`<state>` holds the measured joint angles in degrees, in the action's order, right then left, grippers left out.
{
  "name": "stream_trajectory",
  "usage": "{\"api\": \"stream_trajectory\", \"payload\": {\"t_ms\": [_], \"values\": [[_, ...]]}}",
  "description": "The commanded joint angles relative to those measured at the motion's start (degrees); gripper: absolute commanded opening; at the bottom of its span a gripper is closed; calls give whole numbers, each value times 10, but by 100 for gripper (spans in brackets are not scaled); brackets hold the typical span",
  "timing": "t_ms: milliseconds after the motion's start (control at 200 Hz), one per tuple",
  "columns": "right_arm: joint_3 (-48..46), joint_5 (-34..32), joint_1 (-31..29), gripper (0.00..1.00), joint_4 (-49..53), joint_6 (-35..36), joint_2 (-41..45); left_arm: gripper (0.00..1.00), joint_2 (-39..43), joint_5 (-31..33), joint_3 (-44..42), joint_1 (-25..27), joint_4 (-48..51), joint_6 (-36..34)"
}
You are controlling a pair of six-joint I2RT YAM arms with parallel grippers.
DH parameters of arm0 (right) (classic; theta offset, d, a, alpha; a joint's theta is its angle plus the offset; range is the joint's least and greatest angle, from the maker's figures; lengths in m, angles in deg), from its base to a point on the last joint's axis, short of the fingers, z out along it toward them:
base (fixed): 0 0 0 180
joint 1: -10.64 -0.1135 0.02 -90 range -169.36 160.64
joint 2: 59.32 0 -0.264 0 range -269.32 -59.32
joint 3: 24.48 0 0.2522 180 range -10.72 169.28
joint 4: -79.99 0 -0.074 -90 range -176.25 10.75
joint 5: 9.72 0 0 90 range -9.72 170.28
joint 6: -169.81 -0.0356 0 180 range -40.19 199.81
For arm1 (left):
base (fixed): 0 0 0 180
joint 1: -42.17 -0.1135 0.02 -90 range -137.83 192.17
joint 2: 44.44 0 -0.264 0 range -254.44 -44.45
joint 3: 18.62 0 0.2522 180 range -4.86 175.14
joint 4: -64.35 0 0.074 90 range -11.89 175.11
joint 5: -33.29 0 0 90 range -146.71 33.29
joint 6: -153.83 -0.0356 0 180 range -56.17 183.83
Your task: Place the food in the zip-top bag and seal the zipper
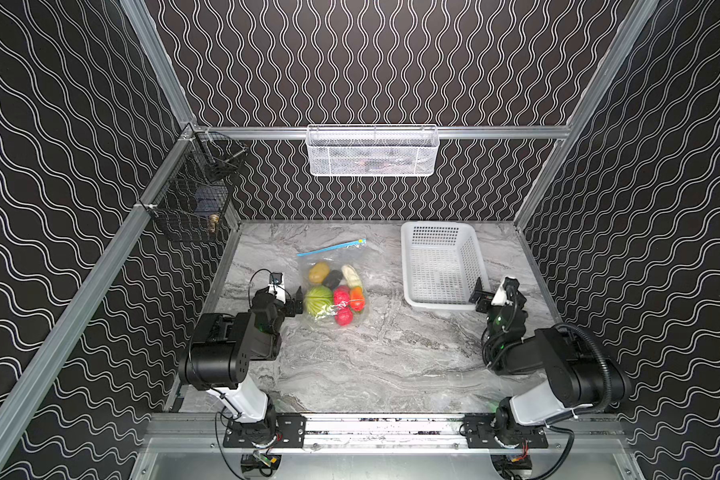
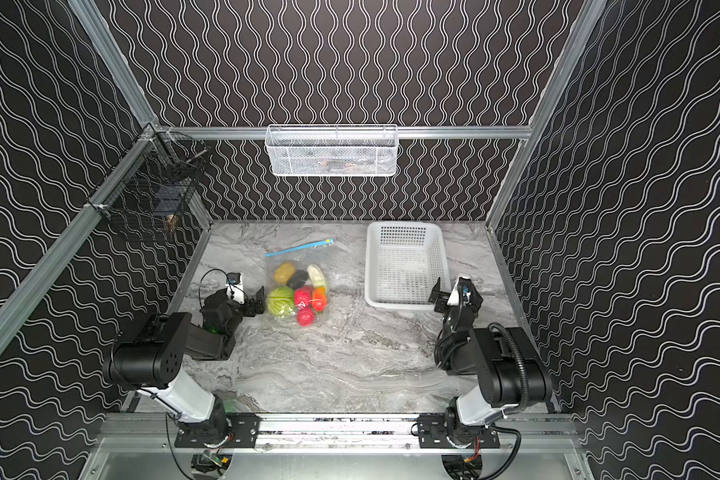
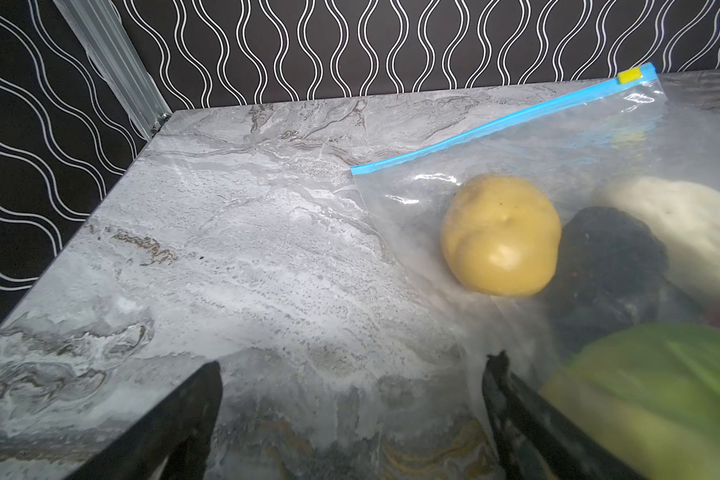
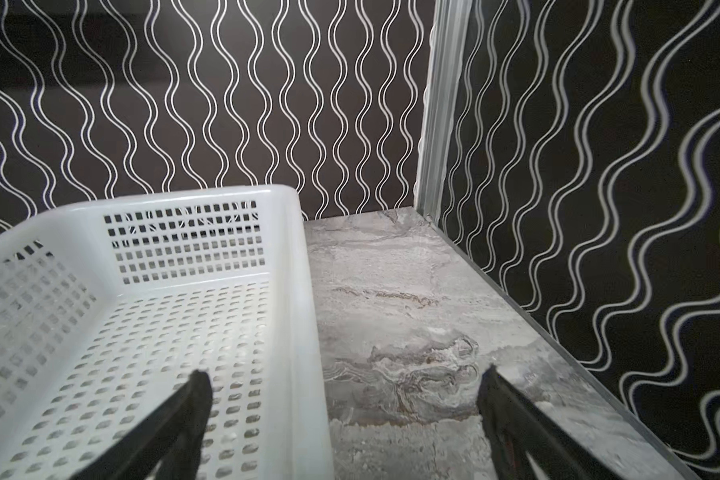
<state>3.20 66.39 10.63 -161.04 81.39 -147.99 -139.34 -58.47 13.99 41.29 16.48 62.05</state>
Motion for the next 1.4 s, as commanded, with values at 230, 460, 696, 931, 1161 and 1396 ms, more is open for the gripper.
{"api": "stream_trajectory", "payload": {"t_ms": [230, 460, 696, 931, 1161, 1396], "values": [[13, 116, 34, 99, 69, -23, 1, 99, 0, 7, 5, -1, -6, 1], [20, 116, 34, 99, 94, -26, 6, 99, -1, 7, 5, 0, -7, 0], [12, 108, 34, 99, 70, -18, 5, 99, 0, 7, 4, 0, -8, 0], [14, 112, 33, 99, 73, -18, 3, 99, 0, 7, 8, 0, -1, 0], [15, 114, 33, 99, 74, -18, 2, 99, 0, 8, 8, 0, 0, 0], [15, 114, 33, 99, 74, -18, 2, 99, 0, 8, 9, 0, 0, 0]]}}
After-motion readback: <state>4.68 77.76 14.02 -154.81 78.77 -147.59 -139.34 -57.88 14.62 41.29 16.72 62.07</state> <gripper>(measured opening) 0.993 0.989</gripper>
